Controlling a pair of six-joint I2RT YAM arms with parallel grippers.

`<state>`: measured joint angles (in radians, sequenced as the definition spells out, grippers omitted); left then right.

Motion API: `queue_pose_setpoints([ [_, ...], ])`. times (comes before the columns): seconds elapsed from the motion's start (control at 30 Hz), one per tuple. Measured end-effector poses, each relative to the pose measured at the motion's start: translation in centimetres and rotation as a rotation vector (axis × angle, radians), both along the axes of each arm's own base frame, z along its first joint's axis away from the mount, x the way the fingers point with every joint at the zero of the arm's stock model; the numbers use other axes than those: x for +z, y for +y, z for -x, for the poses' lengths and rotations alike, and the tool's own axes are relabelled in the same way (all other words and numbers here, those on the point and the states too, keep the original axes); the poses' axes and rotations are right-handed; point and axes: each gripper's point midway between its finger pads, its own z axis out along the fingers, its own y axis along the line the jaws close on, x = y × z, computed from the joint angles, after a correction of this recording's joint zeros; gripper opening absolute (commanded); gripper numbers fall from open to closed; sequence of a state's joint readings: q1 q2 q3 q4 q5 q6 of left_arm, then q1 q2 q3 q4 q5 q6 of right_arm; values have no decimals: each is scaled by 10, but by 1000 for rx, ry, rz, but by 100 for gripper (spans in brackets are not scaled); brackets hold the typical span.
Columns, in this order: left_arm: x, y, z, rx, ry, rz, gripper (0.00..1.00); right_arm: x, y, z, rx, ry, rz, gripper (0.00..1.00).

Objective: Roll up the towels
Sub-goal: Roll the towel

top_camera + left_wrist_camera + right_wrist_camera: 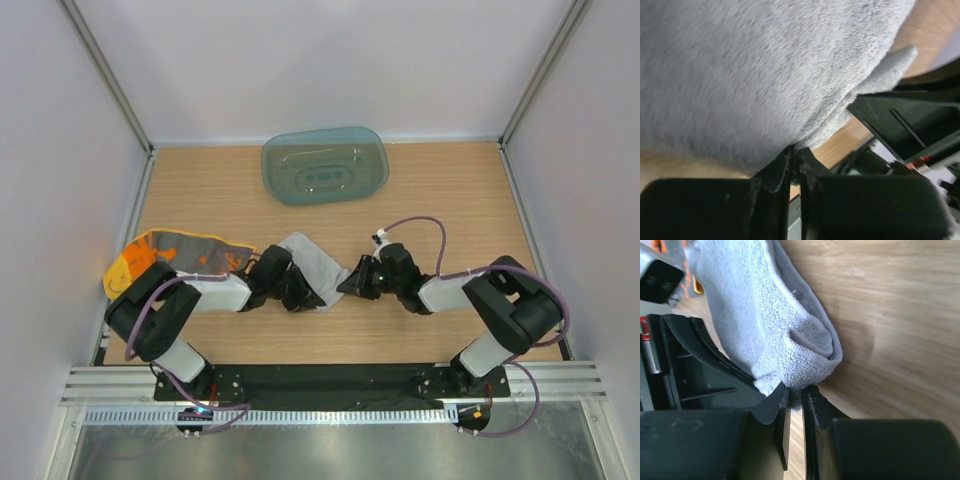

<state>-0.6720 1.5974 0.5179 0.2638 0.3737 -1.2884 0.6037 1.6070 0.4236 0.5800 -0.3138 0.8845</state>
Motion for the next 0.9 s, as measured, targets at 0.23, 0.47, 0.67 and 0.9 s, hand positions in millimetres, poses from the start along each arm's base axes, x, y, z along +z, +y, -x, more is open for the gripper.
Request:
queue_pose_setpoints([
  [0.23, 11, 12, -1, -71, -150, -321, 55, 16, -8, 3, 4, 32, 114, 11],
  [0.47, 27, 26, 8, -207, -338, -686, 56, 17, -22, 5, -15, 86, 217, 10],
  [0.67, 51, 6, 21, -366, -577, -803, 56, 14, -29, 13, 1, 141, 279, 10],
  [0.9, 55, -35, 38, -576, -798, -792, 55, 26, -28, 10, 19, 146, 304, 9],
])
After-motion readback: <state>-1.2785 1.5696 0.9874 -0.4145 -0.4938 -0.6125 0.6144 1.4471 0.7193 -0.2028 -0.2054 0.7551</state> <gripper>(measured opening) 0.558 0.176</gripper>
